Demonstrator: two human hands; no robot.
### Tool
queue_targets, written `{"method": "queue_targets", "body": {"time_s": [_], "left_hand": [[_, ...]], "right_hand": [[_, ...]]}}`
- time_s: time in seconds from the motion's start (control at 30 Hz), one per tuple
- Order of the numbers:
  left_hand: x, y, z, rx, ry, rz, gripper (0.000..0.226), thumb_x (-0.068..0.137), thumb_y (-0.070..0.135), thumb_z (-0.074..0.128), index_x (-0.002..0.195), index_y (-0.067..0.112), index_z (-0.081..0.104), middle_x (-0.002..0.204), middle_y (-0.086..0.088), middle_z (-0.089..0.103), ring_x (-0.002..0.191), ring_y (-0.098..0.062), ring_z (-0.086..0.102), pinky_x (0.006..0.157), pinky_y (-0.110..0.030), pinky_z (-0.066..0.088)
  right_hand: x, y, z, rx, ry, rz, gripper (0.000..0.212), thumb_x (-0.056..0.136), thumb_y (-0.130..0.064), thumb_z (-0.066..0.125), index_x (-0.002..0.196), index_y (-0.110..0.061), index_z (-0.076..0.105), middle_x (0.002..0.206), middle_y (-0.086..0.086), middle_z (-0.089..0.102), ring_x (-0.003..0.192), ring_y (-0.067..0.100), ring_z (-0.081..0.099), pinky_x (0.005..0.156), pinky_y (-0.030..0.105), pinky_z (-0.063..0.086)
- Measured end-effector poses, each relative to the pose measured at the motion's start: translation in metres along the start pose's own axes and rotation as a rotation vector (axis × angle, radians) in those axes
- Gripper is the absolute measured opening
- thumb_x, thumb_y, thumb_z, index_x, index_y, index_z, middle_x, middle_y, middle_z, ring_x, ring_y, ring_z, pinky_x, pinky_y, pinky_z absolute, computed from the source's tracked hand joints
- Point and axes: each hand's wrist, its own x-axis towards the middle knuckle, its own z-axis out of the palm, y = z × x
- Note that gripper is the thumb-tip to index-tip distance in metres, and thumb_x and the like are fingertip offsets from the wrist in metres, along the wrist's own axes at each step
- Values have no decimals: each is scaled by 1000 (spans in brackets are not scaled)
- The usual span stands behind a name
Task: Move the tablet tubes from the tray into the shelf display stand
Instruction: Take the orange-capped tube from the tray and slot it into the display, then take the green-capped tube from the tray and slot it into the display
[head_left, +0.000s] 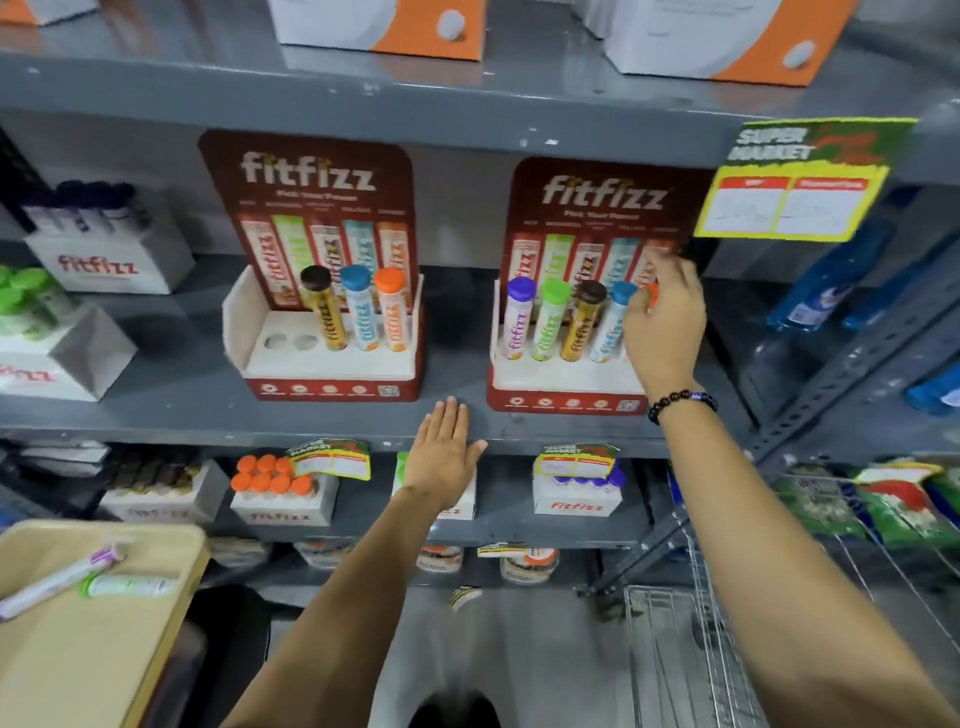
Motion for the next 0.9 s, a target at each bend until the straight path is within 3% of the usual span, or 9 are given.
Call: {"method": "queue_targets", "body": {"time_s": [0.17, 0.4, 0.5, 0.63, 0.67, 0.77, 0.9], "left_hand": [[-44, -37, 6, -23, 96, 11, 58, 99, 45, 16, 147, 15, 2, 158, -5, -1, 144, -20, -6, 111, -30, -12], [-144, -148, -1, -30, 210, -258, 57, 100, 36, 25, 146, 5, 9, 156, -16, 5, 144, -30, -1, 117, -36, -6], [-187, -192, -6, -84, 236, -467, 55, 99, 29, 35, 142, -2, 20, 152, -21, 17, 142, -36, 14, 116, -44, 13], [-234, -235, 2, -152, 281, -691, 48, 91, 27, 42, 122, -8, 52, 129, -28, 54, 118, -44, 52, 95, -52, 45], [-244, -245, 7, -178, 278, -736, 47, 92, 25, 46, 125, -8, 49, 132, -28, 51, 121, -44, 49, 98, -52, 42], [-266, -268, 32, -204, 227, -902, 55, 99, 31, 36, 142, 0, 23, 152, -20, 23, 141, -35, 18, 116, -42, 13], [-274, -285, 63, -273, 185, -1091, 58, 99, 39, 26, 144, 3, 17, 155, -17, 16, 143, -30, 10, 117, -38, 5]], "right_hand": [[-44, -73, 52, 137, -43, -277, 36, 84, 2, 48, 119, -4, 54, 118, 21, 57, 112, 32, 49, 99, 40, 38], [-128, -207, 137, 324, -291, -567, 39, 81, 3, 50, 119, -2, 55, 116, 21, 59, 107, 36, 52, 94, 43, 41], [-170, -256, 171, 383, -438, -676, 38, 79, 4, 52, 117, -1, 55, 110, 20, 60, 100, 37, 53, 90, 42, 40], [-224, -301, 213, 422, -725, -806, 39, 79, 5, 52, 117, 1, 56, 111, 22, 61, 101, 40, 56, 88, 48, 48], [-238, -312, 225, 418, -802, -833, 39, 79, 5, 51, 117, 1, 56, 111, 22, 61, 101, 41, 55, 87, 50, 48], [-272, -337, 261, 348, -977, -945, 36, 81, 0, 48, 116, -1, 56, 109, 22, 61, 100, 41, 55, 86, 50, 48], [-313, -352, 314, 241, -1189, -1047, 31, 86, -3, 48, 116, -1, 55, 112, 24, 60, 104, 41, 54, 89, 47, 44]]}}
